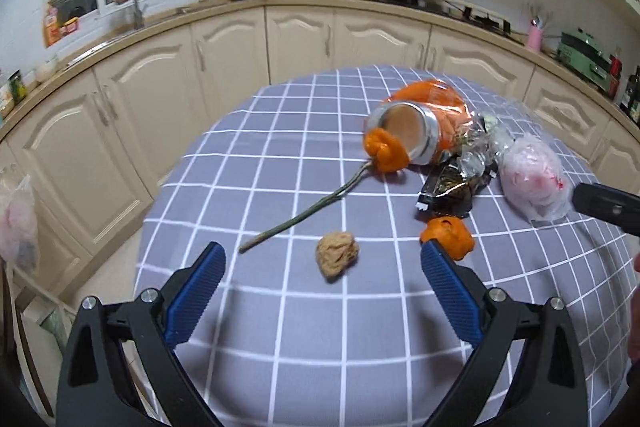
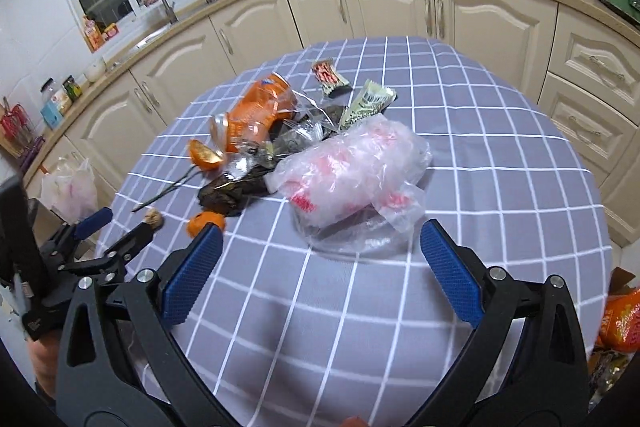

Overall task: Collect trash
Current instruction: 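Grasp the walnut shell with the left tool while the right tool grasps the pink-printed plastic bag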

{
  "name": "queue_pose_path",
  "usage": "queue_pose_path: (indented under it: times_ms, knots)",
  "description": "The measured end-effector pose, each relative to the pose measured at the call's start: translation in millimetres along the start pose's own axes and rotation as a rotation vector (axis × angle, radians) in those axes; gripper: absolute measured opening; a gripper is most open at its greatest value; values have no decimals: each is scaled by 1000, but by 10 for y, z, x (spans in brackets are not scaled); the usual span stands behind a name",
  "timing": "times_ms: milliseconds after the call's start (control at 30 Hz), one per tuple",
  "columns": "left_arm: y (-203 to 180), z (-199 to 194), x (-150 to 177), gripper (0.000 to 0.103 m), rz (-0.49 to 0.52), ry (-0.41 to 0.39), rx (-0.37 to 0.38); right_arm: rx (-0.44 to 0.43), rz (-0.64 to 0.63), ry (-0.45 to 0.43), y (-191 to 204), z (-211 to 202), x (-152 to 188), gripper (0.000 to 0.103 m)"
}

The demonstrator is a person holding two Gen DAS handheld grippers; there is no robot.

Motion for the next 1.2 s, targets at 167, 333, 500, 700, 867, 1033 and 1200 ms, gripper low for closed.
queue_pose_path:
  times_ms: [167, 333, 500, 700, 867, 1033, 1200]
  knots:
    - [-37, 173, 62, 57, 9, 92, 46, 25, 7, 13, 15, 273, -85, 97]
    - [-31, 193, 47, 23, 33, 87, 58, 9, 18, 27, -13, 356, -88, 56]
    - [1, 116, 53, 22, 0, 54, 76, -29, 5, 6, -65, 124, -20, 43]
    - [-54, -168, 125, 22, -42, -9, 92, -53, 12, -34, -205, -267, 75, 41]
    - [-137, -408, 154, 22, -63, -48, 103, -68, 27, -49, -294, -479, 158, 35]
    - [-294, -574, 149, 22, -42, -70, 117, -63, 40, -28, -387, -576, 310, 36]
    - [-447, -585, 204, 22, -17, -60, 141, -30, 37, -22, -419, -637, 386, 75]
Point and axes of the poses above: each gripper's, at about its wrist camera, not at the fingertips, and z roughly the way its jaws point, y to its left, x to its underside, the point moved 3 cm from there along z, roughly the way its jaws point, and after that the axes turned 6 degrees about -y, right-handed, at the moved point
